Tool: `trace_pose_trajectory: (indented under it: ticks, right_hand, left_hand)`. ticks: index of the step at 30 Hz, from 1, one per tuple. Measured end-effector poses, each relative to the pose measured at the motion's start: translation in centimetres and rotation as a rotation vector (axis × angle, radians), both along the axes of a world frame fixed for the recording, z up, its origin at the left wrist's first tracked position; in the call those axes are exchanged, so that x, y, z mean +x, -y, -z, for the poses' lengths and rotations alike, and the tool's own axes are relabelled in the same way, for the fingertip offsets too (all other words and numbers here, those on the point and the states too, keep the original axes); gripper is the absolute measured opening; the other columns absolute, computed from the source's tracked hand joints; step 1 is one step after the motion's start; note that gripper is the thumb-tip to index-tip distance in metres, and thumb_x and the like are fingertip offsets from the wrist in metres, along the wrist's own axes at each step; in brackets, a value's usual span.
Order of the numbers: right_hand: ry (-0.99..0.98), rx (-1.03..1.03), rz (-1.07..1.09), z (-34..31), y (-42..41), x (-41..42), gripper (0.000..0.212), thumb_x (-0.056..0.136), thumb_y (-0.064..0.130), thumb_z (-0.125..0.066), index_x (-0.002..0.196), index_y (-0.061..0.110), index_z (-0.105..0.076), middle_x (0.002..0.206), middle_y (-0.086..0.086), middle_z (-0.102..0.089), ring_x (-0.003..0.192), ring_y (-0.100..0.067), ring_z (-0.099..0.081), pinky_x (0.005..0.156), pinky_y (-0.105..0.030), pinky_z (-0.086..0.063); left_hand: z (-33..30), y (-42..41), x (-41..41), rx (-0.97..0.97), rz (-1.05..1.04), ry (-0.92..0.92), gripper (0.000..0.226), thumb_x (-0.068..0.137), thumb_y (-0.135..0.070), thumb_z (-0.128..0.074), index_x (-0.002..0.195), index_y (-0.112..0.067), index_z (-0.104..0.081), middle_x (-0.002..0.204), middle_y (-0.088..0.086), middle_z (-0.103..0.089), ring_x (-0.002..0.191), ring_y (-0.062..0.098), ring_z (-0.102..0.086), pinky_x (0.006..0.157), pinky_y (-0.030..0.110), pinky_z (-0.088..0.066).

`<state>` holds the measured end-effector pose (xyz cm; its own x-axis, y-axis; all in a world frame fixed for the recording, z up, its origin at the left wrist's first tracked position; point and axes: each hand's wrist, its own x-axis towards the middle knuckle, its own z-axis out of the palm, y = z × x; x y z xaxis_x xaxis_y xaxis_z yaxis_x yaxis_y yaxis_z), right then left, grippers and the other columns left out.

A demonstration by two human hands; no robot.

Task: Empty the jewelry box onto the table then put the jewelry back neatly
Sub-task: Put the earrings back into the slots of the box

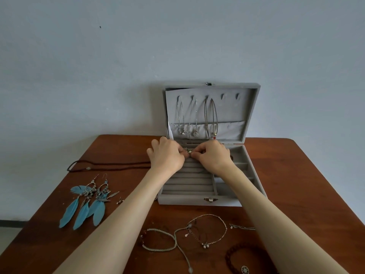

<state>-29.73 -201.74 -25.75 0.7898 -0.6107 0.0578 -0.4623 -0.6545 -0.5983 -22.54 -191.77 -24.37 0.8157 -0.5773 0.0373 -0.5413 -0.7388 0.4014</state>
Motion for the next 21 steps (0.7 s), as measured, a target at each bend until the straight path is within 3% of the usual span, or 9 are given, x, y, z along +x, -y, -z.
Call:
trace_pose_trajectory:
  ticks: [10,15,21]
  right_hand:
    - [-0.023,-0.006,-0.005,-0.5,0.0,0.1,0.016,0.086,0.032,-0.061,0.092,0.024,-0.072,0.099,0.0,-0.07,0.103,-0.023,-0.058,0.098,-0.043,-0.04]
    - [-0.011,-0.013,0.001,-0.5,-0.2,0.1,0.017,0.086,0.034,-0.06,0.093,0.024,-0.072,0.1,0.0,-0.069,0.105,-0.023,-0.056,0.097,-0.041,-0.038]
    - [-0.023,-0.006,0.009,-0.5,-0.3,0.5,0.017,0.088,0.032,-0.057,0.093,0.028,-0.072,0.104,0.0,-0.068,0.111,-0.023,-0.051,0.095,-0.039,-0.029]
  left_hand:
    - [-0.2,-0.6,0.3,-0.041,0.0,0.112,0.012,0.089,-0.033,-0.058,0.092,-0.033,-0.07,0.108,0.003,-0.052,0.108,0.026,-0.039,0.08,0.033,-0.023]
    - [0.0,-0.8,0.1,-0.037,0.01,0.184,0.017,0.089,-0.038,-0.057,0.097,-0.031,-0.07,0.108,0.002,-0.051,0.108,0.025,-0.039,0.08,0.032,-0.022]
    - [0.3,-1.7,0.3,-0.006,0.109,0.19,0.02,0.093,-0.03,-0.052,0.104,-0.036,-0.067,0.109,0.001,-0.046,0.108,0.025,-0.035,0.083,0.033,-0.025]
